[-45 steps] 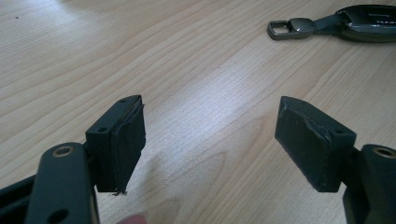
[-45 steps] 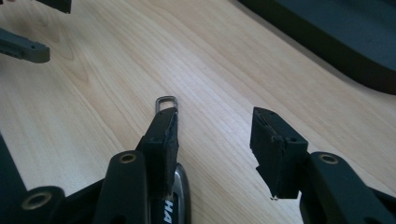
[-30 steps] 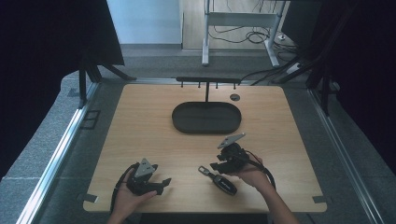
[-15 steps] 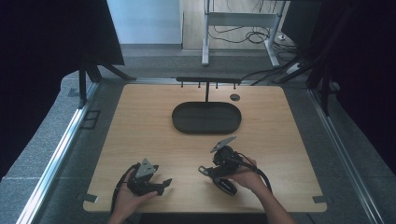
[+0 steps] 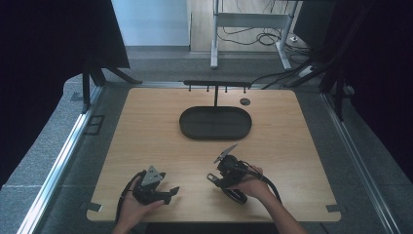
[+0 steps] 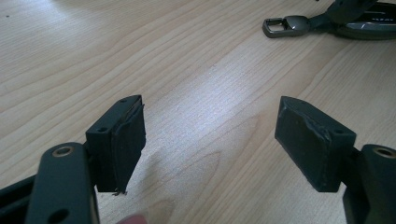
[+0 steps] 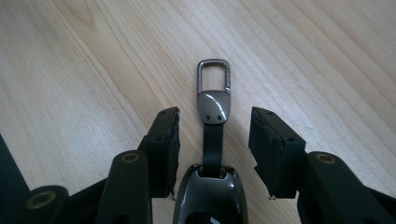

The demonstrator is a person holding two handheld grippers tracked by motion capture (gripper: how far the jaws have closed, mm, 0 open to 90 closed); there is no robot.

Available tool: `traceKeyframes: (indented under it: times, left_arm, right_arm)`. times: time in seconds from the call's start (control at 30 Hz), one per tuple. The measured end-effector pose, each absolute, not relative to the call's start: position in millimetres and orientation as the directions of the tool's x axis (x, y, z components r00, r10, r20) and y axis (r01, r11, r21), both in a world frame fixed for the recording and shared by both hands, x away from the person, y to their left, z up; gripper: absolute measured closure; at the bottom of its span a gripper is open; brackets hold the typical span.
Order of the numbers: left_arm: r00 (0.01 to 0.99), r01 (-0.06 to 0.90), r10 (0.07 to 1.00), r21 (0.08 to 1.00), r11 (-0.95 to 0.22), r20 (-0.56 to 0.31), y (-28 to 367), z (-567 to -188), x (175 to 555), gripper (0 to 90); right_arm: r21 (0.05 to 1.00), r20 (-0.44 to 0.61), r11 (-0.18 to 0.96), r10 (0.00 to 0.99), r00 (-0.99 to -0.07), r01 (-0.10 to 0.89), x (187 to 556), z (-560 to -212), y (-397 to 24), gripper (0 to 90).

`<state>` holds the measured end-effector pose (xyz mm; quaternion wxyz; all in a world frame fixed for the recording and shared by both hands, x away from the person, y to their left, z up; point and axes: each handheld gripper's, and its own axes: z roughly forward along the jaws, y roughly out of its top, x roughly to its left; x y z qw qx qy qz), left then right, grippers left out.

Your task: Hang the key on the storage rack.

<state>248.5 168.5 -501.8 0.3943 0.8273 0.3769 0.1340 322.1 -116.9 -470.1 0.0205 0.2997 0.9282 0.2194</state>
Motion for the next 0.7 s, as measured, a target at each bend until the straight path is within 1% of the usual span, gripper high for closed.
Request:
traceKeyframes:
  times: [0.33, 0.7]
  left_arm:
    - [0.679, 0.519, 0.730, 0.753, -0.404, -0.077, 168.6, -502.4, 249.0, 25.3]
    - [0.676, 0.522, 0.733, 0.753, -0.401, -0.078, 169.0, -502.3, 249.1, 25.3]
  right_arm:
    - [0.381, 0.088, 0.737, 0.572, -0.815, 0.559, 324.7, -475.3, -112.7, 56.1]
    - [0.320, 0.074, 0.758, 0.578, -0.813, 0.568, 325.0, -478.7, -107.3, 63.7]
